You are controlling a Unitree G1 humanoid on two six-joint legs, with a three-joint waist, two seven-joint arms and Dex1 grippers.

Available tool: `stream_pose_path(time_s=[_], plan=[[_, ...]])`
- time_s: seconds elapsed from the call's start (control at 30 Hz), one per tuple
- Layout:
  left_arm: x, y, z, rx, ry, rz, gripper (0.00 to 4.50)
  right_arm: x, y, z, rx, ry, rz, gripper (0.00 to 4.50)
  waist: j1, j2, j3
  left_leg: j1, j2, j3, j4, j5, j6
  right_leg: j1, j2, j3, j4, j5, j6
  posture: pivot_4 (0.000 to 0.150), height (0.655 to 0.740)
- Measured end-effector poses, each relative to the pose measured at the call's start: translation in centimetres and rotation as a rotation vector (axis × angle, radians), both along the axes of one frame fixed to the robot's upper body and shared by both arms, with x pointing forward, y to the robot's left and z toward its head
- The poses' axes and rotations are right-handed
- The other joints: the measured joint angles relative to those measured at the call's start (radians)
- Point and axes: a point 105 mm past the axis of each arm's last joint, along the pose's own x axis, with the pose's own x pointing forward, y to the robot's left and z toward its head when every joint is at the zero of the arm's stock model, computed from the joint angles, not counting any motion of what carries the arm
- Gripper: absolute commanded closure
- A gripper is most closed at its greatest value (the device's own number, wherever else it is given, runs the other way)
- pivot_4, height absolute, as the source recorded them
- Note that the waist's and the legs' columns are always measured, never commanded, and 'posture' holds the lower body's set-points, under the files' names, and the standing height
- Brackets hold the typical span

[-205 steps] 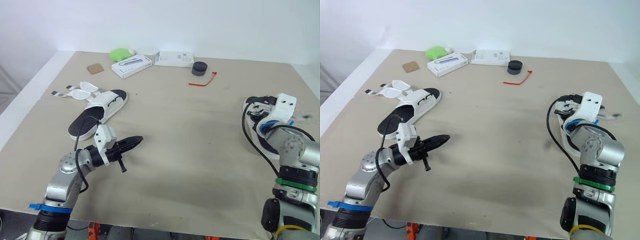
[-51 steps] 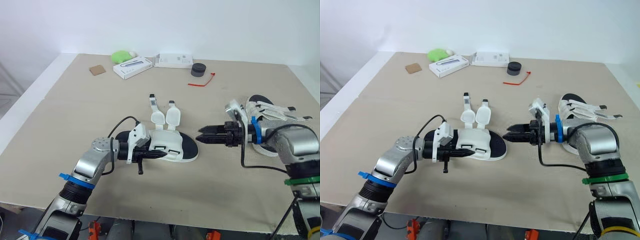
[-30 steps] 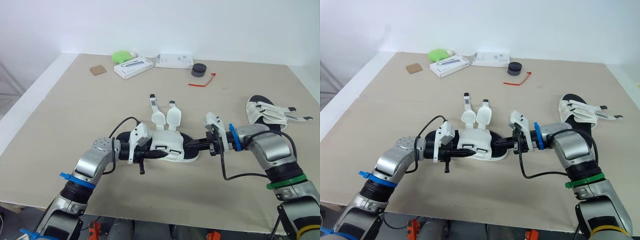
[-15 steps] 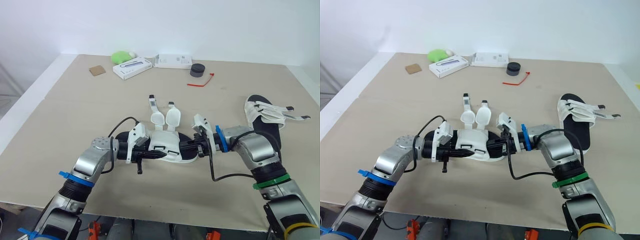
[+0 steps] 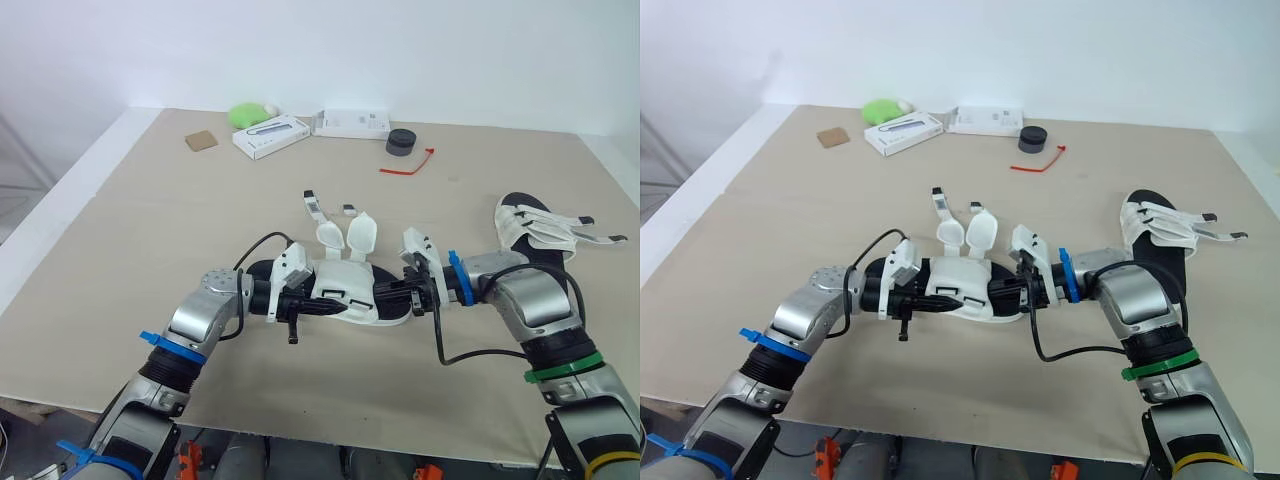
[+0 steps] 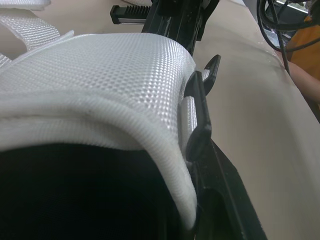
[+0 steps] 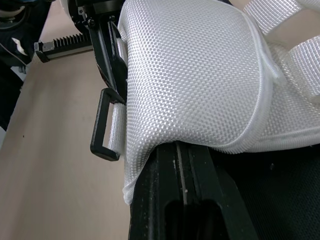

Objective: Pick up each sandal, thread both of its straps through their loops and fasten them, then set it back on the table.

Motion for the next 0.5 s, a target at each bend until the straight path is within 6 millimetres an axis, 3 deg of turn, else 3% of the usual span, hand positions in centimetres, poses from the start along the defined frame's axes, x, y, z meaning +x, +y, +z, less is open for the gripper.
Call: stream_pose_path(time_s=[0.33, 0.5], plan=[[-0.2, 0.2, -0.3, 0.003, 0.009, 0.014, 4.5, 0.1, 0.3, -1.5, -0.027, -0.032, 0.051, 4.47, -0.003, 0.001, -0.002, 0.001, 0.0, 0.0, -0.001, 0.0, 0.0, 0.001, 0.0, 0.0, 0.0, -0.001, 0.0, 0.15, 0.74], [-0.3, 0.5, -0.8, 0.014, 0.029, 0.038, 4.5, 0.3, 0.5, -2.6, -0.025, -0.042, 0.082, 4.47, -0.005, -0.006, -0.02, 0.006, 0.002, 0.0, -0.003, -0.001, -0.001, 0.005, 0.002, 0.0, 0.0, -0.003, -0.003, 0.15, 0.74]])
